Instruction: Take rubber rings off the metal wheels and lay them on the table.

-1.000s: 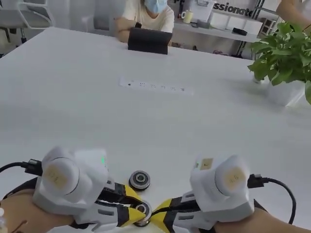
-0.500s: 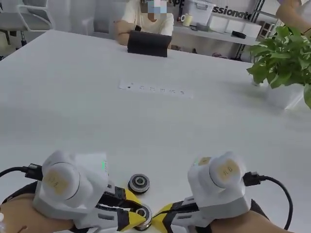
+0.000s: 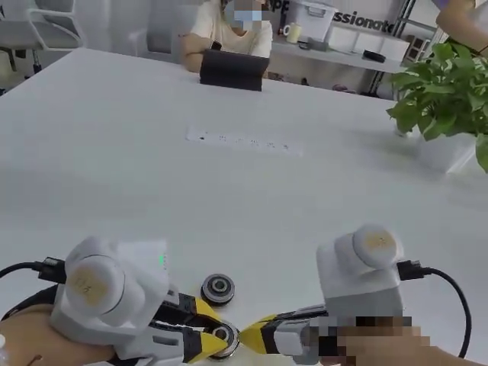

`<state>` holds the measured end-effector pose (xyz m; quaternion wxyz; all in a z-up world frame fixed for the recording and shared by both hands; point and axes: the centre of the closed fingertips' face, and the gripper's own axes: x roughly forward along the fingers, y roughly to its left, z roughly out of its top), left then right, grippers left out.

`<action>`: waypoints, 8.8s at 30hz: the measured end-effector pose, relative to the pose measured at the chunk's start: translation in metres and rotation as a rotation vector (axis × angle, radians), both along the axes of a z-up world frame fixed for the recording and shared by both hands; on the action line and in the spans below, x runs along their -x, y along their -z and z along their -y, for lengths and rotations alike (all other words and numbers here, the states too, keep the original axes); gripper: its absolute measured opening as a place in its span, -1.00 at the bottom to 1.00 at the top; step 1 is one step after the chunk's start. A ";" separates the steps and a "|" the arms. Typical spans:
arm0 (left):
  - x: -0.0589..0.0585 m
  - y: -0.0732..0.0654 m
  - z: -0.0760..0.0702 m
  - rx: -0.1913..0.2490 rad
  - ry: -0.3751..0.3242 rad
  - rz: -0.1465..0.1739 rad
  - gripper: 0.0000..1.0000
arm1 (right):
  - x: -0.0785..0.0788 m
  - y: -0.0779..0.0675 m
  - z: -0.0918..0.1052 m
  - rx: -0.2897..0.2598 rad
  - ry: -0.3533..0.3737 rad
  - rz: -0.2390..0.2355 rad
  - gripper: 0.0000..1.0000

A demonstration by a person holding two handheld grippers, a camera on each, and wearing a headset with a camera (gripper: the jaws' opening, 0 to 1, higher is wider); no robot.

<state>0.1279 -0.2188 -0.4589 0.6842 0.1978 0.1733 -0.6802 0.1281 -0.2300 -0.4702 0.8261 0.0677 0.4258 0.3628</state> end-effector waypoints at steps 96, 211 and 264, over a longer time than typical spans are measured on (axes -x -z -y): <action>-0.006 -0.034 -0.003 0.078 -0.018 -0.056 -0.49 | 0.000 -0.010 -0.003 -0.091 0.046 -0.059 -1.00; 0.004 -0.072 -0.155 0.164 -0.358 -0.076 0.90 | -0.023 -0.118 -0.062 -0.236 -0.113 0.195 -1.00; 0.003 -0.071 -0.162 0.192 -0.405 -0.113 0.86 | -0.020 -0.008 -0.083 -0.029 -0.166 -0.036 -1.00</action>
